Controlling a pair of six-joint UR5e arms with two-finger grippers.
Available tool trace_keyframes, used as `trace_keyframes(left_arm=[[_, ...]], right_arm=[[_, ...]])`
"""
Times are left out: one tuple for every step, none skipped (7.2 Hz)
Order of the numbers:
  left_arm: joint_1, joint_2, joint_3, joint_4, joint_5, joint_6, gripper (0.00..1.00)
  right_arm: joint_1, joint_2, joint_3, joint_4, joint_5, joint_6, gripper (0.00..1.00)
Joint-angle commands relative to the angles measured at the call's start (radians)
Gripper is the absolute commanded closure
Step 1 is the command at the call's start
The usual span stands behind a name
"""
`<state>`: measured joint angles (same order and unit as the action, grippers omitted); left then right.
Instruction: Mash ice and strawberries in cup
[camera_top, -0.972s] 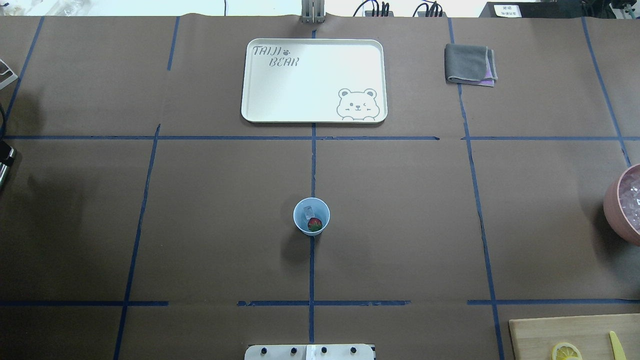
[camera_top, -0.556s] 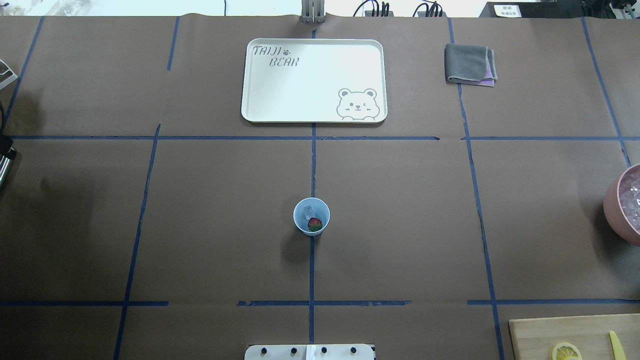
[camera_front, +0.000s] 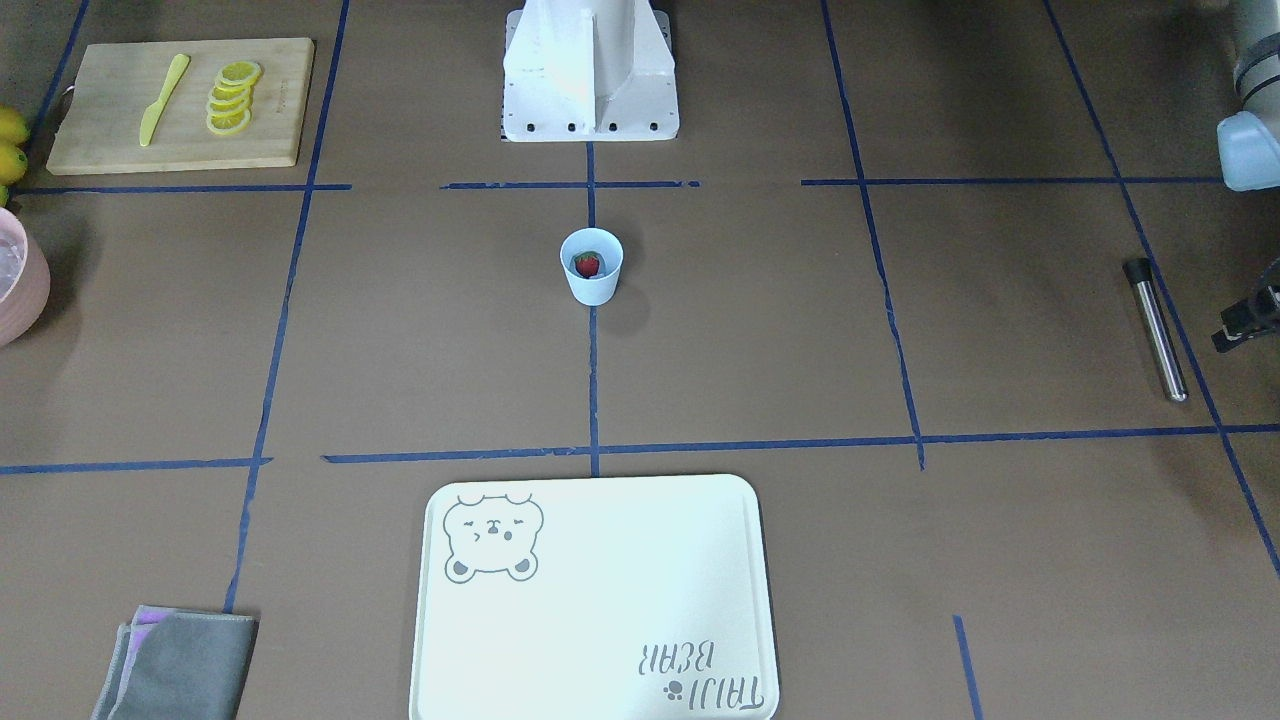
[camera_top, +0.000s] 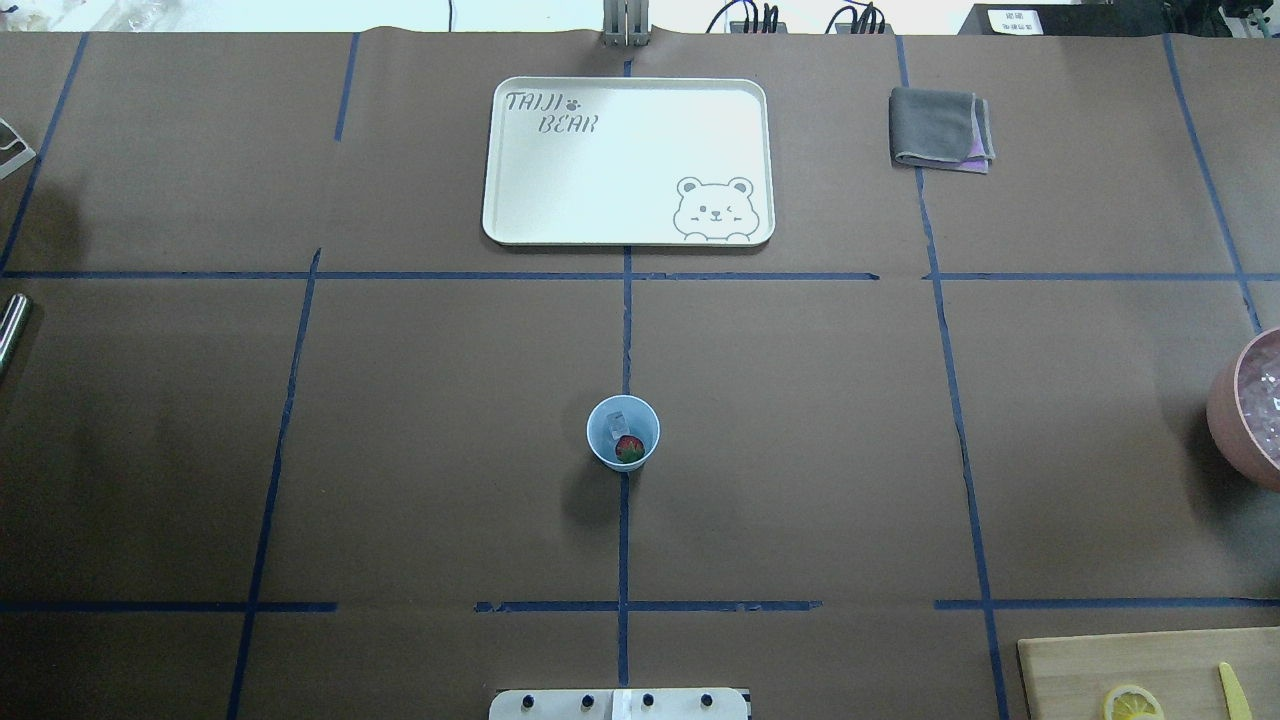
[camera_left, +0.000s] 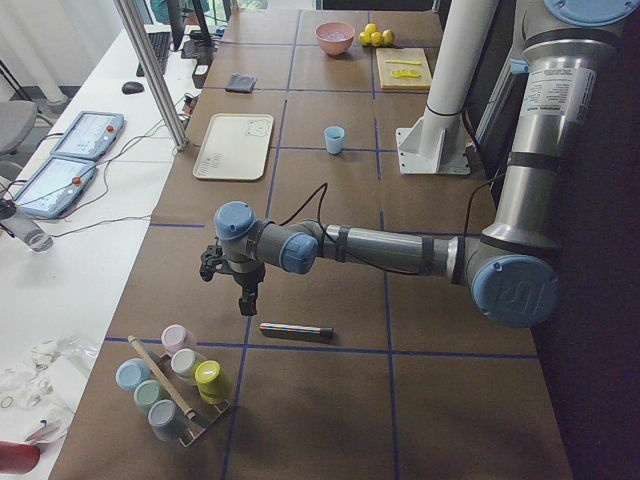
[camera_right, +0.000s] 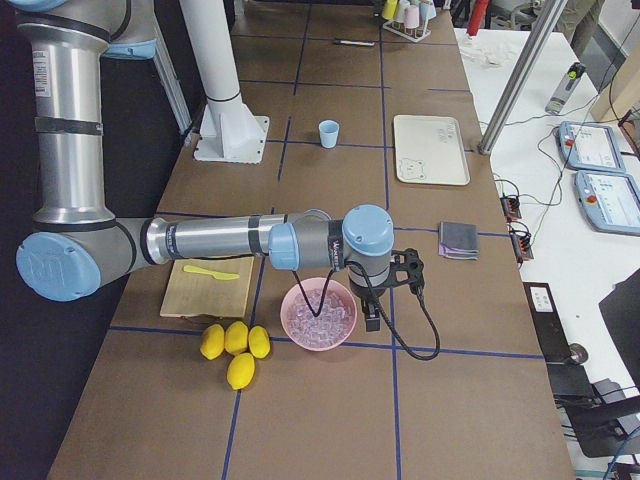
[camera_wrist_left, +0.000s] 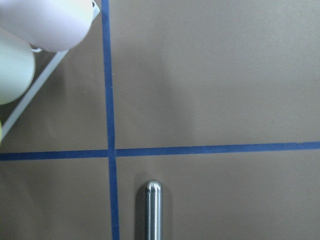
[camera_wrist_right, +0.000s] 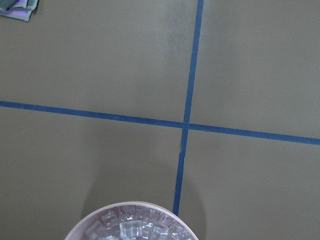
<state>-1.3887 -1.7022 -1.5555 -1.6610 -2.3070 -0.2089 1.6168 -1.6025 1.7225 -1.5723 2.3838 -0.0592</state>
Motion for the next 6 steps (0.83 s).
trace_keyframes(left_arm=[[-0.134,0.015,-0.026,0.121,-0.002,0.245,0.0],[-0.186,0.076,-0.023,0.113,-0.04,0.287,0.0],[-0.222,0.114,-0.023,0.109,-0.104,0.287,0.0],[-0.225,0.143,-0.031,0.109,-0.114,0.286,0.0],[-0.225,0.145,-0.034,0.112,-0.114,0.272,0.0],[-0.223,0.144,-0.035,0.115,-0.111,0.27,0.0]], right_arm=[[0.0,-0.004,-0.001,0.0,0.002,0.001,0.01],[0.0,-0.004,-0.001,0.0,0.002,0.001,0.01],[0.0,-0.004,-0.001,0.0,0.002,0.002,0.01],[0.0,-0.005,-0.004,0.0,0.003,0.004,0.01],[0.0,-0.005,-0.003,0.0,0.006,0.004,0.01],[0.0,-0.005,-0.003,-0.002,0.009,0.006,0.01]])
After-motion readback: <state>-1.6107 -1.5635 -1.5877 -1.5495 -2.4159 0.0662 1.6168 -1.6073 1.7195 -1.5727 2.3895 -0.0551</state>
